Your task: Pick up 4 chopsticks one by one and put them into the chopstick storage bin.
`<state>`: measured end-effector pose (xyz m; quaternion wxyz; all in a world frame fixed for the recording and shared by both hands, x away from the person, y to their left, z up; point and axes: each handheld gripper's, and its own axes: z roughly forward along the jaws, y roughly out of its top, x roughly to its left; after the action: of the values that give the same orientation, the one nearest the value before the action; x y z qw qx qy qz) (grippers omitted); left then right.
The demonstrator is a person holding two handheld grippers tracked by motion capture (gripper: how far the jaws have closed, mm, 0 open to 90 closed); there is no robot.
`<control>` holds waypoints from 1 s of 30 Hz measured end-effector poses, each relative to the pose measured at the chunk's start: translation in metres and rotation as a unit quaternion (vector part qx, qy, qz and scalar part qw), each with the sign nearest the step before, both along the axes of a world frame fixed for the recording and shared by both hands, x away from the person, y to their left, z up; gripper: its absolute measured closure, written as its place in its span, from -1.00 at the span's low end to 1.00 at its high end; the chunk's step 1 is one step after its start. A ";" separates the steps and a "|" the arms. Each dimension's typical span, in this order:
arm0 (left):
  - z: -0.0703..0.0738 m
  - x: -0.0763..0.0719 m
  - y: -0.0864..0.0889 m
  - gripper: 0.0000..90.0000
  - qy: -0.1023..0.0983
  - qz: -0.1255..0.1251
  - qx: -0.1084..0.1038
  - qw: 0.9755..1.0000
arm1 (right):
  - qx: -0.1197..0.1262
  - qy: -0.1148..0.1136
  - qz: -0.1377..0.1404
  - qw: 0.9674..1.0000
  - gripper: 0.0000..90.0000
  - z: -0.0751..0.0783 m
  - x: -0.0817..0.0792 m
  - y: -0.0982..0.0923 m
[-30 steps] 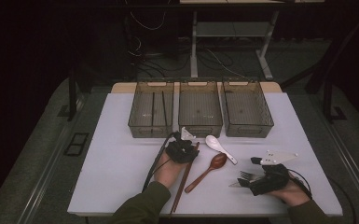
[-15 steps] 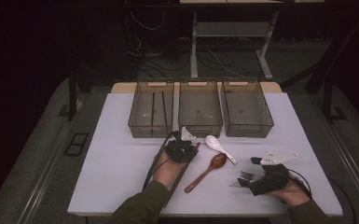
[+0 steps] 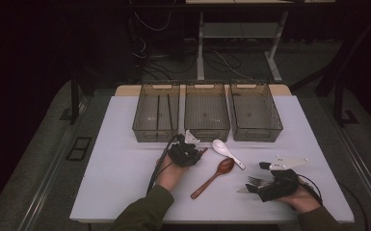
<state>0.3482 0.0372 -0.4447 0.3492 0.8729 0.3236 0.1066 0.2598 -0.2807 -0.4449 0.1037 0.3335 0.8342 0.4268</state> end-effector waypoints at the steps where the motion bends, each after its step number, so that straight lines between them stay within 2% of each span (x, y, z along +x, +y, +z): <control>1: 0.000 0.000 0.000 0.58 0.001 0.001 -0.001 1.000 | 0.000 0.000 0.000 1.000 -0.94 0.000 0.000 0.000; 5: 0.006 -0.001 0.005 0.41 -0.002 -0.004 -0.014 1.000 | 0.001 -0.001 0.000 1.000 -0.94 0.000 0.000 0.000; 9: 0.012 -0.007 0.013 0.25 0.006 -0.008 -0.030 1.000 | 0.001 0.000 -0.002 1.000 -0.94 0.000 0.000 0.000; 14: 0.019 -0.017 0.032 0.19 0.006 -0.009 -0.039 0.999 | 0.000 0.001 -0.002 1.000 -0.94 0.001 0.000 -0.001; 19: 0.022 -0.028 0.051 0.18 0.003 -0.001 -0.050 0.999 | 0.001 0.000 -0.002 1.000 -0.94 0.000 0.000 -0.001; 24: 0.021 -0.039 0.063 0.19 0.002 0.009 -0.058 0.998 | 0.001 0.000 -0.003 1.000 -0.94 0.000 0.000 -0.001; 30: 0.016 -0.056 0.075 0.41 0.003 0.010 -0.056 0.998 | 0.001 -0.001 -0.002 1.000 -0.94 0.000 0.000 0.000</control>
<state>0.2924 0.1120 -0.4290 0.3957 0.8489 0.3387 0.0896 0.2595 -0.2810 -0.4447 0.1048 0.3350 0.8332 0.4274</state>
